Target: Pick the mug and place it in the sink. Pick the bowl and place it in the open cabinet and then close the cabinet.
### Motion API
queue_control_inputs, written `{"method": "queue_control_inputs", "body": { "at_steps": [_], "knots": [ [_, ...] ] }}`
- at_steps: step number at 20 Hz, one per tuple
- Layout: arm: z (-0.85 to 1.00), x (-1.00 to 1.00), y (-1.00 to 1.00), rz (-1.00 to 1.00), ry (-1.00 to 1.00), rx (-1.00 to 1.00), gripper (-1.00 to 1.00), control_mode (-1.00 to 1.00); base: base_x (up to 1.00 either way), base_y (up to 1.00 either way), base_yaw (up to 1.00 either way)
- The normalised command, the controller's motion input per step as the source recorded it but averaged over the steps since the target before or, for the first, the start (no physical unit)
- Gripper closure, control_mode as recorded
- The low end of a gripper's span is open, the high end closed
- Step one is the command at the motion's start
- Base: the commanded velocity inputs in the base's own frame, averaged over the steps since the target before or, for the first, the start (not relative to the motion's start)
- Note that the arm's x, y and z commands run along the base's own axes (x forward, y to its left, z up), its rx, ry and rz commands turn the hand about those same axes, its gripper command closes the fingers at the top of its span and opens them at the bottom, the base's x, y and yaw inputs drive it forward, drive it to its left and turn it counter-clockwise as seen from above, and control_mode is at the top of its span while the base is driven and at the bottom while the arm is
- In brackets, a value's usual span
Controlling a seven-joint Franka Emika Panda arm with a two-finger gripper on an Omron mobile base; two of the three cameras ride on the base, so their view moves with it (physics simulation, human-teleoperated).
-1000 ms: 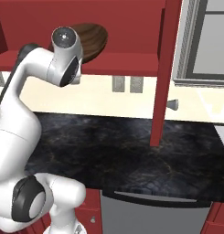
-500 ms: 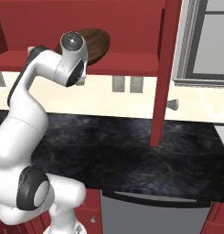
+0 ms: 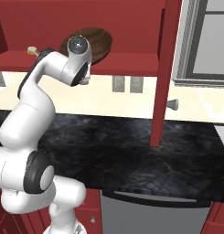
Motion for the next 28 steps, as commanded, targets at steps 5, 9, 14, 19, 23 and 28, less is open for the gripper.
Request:
{"method": "queue_control_inputs", "body": {
  "at_steps": [5,9,14,19,23,28],
  "knots": [
    [0.00,0.44,0.00,0.00,0.00,0.00,1.00,-1.00,0.00,0.00,0.00],
    [0.00,0.34,0.00,0.00,0.00,0.00,1.00,-1.00,0.00,0.00,0.00],
    [0.00,0.21,0.00,0.00,0.00,0.00,-1.00,-1.00,0.00,0.00,0.00],
    [0.02,0.00,0.00,0.00,-0.03,0.00,-1.00,-1.00,0.00,0.00,0.00],
    [0.17,0.00,0.04,0.00,-0.13,-0.01,-1.00,-1.00,0.00,0.00,0.00],
    [0.12,-0.13,0.01,0.00,-0.12,-0.01,-1.00,-1.00,0.00,0.00,0.00]
  ]
}}
